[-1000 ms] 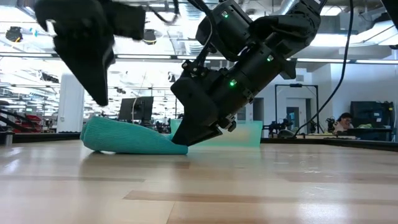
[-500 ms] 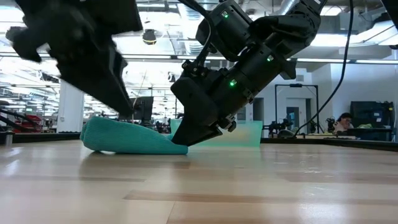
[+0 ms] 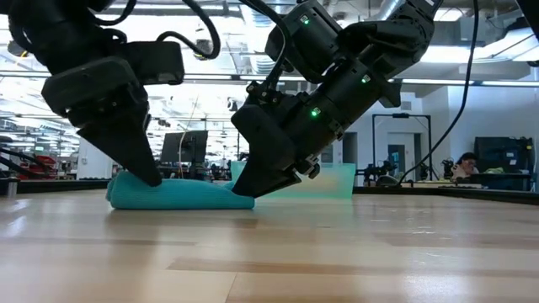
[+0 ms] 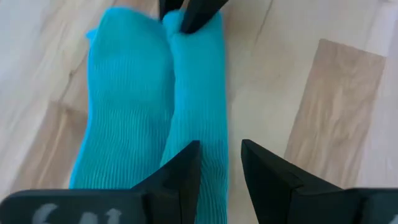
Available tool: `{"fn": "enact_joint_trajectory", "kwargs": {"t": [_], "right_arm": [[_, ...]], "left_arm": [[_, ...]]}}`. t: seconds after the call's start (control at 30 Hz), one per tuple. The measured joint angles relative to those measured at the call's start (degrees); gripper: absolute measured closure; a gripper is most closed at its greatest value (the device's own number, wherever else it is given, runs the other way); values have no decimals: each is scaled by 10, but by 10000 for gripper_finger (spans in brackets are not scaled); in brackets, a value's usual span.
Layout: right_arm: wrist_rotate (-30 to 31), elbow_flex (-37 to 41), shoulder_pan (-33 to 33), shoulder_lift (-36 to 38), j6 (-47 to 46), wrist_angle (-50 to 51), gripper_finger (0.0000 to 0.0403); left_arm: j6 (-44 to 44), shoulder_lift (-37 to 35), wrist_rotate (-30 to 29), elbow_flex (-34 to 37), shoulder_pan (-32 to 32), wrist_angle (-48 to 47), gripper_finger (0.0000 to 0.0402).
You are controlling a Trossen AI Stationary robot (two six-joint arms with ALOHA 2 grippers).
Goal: Roll microfiber towels into tight, uniform cylinder then place into a basket
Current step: Roll the blue microfiber cloth on the table
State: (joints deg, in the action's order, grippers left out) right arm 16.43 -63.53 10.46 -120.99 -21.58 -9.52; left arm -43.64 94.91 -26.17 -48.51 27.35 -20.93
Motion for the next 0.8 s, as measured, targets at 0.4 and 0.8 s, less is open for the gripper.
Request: {"fn": "enact_joint_trajectory", "kwargs": {"t": [0.4, 0.8], "right_arm": [[0, 0, 0, 0, -9, 0, 285], [-27, 1, -1, 0, -9, -6, 274]], "left_arm": [[-109, 2, 17, 51, 10, 35, 290], [-184, 6, 39, 63, 10, 36, 290]]}}
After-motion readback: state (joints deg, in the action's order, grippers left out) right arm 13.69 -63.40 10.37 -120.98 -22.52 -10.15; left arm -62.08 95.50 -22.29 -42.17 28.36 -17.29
